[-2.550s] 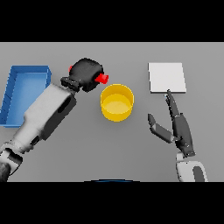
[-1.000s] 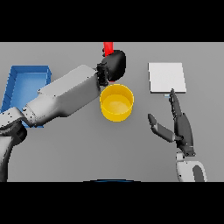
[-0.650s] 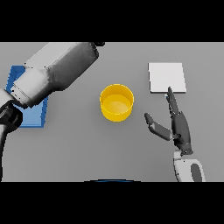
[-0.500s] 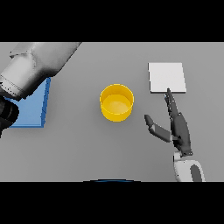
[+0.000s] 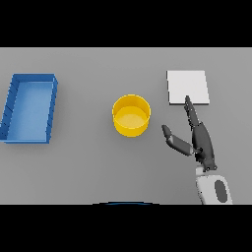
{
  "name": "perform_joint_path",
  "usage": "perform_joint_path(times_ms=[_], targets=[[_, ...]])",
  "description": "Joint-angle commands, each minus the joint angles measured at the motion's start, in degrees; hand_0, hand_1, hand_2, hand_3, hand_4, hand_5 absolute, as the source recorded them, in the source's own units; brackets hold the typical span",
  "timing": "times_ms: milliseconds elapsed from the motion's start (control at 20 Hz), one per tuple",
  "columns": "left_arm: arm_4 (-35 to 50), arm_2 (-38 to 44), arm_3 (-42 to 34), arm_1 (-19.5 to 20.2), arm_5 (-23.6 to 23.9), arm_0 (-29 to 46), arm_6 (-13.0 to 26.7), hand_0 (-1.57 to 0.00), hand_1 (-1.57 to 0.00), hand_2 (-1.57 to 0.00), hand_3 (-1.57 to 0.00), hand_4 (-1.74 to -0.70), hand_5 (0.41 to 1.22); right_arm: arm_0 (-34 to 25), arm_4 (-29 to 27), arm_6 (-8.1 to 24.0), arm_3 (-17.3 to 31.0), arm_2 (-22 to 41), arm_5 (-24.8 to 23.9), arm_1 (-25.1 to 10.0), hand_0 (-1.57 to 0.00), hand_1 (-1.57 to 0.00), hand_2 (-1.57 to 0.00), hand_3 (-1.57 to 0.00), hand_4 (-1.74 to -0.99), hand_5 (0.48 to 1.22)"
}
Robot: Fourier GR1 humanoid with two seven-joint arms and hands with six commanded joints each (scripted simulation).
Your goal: Pick up the red beaker and tilt it to pour out 1 green nut into yellow bowl. Pick up the yellow bowl and place it on the metallic measuring scale.
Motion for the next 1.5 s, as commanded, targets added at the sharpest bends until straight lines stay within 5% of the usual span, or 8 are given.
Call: perform_joint_path(times_ms=[0, 350, 700, 1000, 1100, 1150, 1250, 1450], targets=[[1.8, 1.9, 0.5, 0.4, 1.9, 2.3, 2.5, -1.57, -1.57, -1.57, -1.55, -1.74, 1.221, 0.1, 0.2, -0.3, 0.4, 0.4, 0.0, 0.2, 0.00, 0.00, 0.00, 0.00, -1.132, 0.614], [13.6, 12.0, -6.4, 0.2, 12.8, 19.0, 15.1, -1.57, -1.57, -1.57, -1.57, -1.74, 1.221, 0.2, -0.4, -1.0, 0.1, 0.6, 1.1, -0.3, 0.00, 0.00, 0.00, 0.00, -1.133, 0.655], [22.3, 15.0, -27.6, -4.6, 15.8, 42.2, 19.3, -1.57, -1.57, -1.57, -1.57, -1.74, 1.221, 1.2, 0.2, -2.4, 0.6, 0.6, 1.1, -0.9, 0.00, 0.00, 0.00, 0.00, -1.166, 0.676], [24.9, 15.1, -41.5, -7.2, 16.6, 52.7, 26.3, -1.57, -1.57, -1.57, -1.57, -1.74, 0.925, 0.8, -1.2, -2.0, 0.1, -0.2, 1.7, -1.5, 0.00, 0.00, 0.00, 0.00, -1.157, 0.671], [25.6, 15.3, -44.8, -6.9, 14.5, 54.0, 29.3, -1.57, -1.57, -1.53, -1.53, -1.52, 0.818, 1.8, -1.5, -3.0, -0.1, 0.3, 2.2, -1.0, 0.00, 0.00, 0.00, 0.00, -1.155, 0.670], [26.7, 14.5, -46.9, -6.8, 11.6, 55.0, 27.8, -1.47, -1.34, -1.28, -1.32, -1.37, 0.774, 1.4, -1.3, -1.8, 0.1, 0.4, 2.0, -0.7, 0.00, 0.00, 0.00, 0.00, -1.153, 0.670], [30.6, 14.8, -50.4, -6.7, 6.7, 56.4, 28.7, -0.94, -0.86, -0.82, -0.84, -1.13, 0.705, 1.6, -1.1, -2.0, 0.0, 0.0, 1.7, -1.1, 0.00, 0.00, 0.00, 0.00, -1.149, 0.670], [31.3, 13.5, -51.8, -4.6, 1.0, 57.9, 31.1, -0.38, -0.35, -0.33, -0.34, -0.88, 0.644, 0.6, -0.9, -2.2, 0.7, -0.1, 1.3, -0.9, 0.00, 0.00, 0.00, 0.00, -1.155, 0.669]])
